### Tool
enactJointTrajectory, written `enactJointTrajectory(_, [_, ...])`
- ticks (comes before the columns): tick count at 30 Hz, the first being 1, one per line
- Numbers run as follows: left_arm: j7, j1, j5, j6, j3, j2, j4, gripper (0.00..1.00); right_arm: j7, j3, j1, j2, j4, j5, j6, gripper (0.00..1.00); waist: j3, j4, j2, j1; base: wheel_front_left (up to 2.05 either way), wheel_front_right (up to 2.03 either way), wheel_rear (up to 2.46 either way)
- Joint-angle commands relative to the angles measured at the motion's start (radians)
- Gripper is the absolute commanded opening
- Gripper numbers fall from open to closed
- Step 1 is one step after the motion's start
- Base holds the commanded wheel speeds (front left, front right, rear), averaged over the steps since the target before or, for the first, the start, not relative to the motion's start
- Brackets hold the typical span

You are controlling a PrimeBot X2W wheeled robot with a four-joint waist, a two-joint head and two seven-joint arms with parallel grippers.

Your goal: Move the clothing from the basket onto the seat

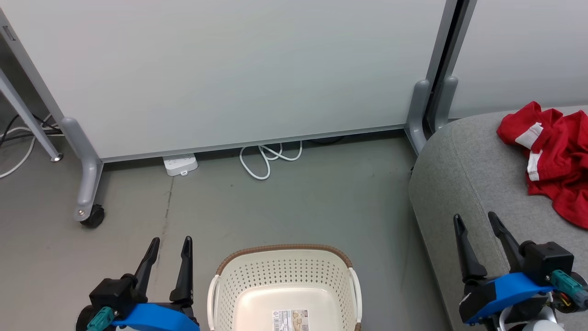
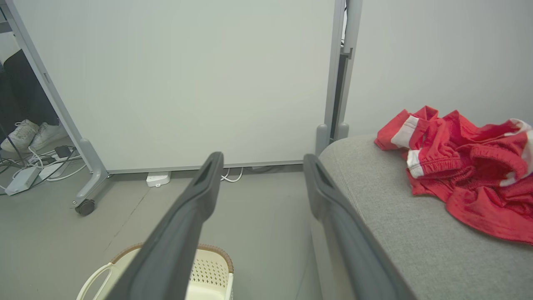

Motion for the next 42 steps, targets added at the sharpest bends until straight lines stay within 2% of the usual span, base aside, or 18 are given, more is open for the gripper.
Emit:
enactJointTrajectory(1, [-0.003,-0.001,0.006,-0.003,0.005,0.000,0.003,1.00,0.003,0.002,0.014,0.002,0.002,0.001,0.000,1.00,0.001,-0.002,-0.0001,0.0000,0.00,0.00,0.00])
enactJointTrajectory(6, [-0.003,0.000,0.004,-0.003,0.001,0.002,0.008,1.00,0.002,0.005,0.014,0.002,0.005,0.005,0.000,1.00,0.002,-0.005,-0.0001,0.0000,0.00,0.00,0.00])
enactJointTrajectory(7, [0.000,0.001,-0.001,0.000,-0.002,-0.001,0.008,0.00,0.000,0.004,0.000,0.000,0.006,-0.001,0.000,0.00,0.002,-0.005,-0.0001,0.0000,0.00,0.00,0.00])
enactJointTrajectory(16, [0.007,0.060,-0.006,0.000,-0.010,-0.020,0.086,0.00,0.005,0.004,0.037,0.010,0.097,0.001,0.000,0.00,0.002,-0.005,-0.0001,0.0001,0.00,0.00,0.00])
enactJointTrajectory(42, [0.126,0.015,-0.415,-0.001,0.083,-0.045,0.030,0.00,0.065,-0.010,0.003,0.006,0.095,0.498,0.000,0.00,0.005,-0.016,-0.0001,0.0001,0.00,0.00,0.00])
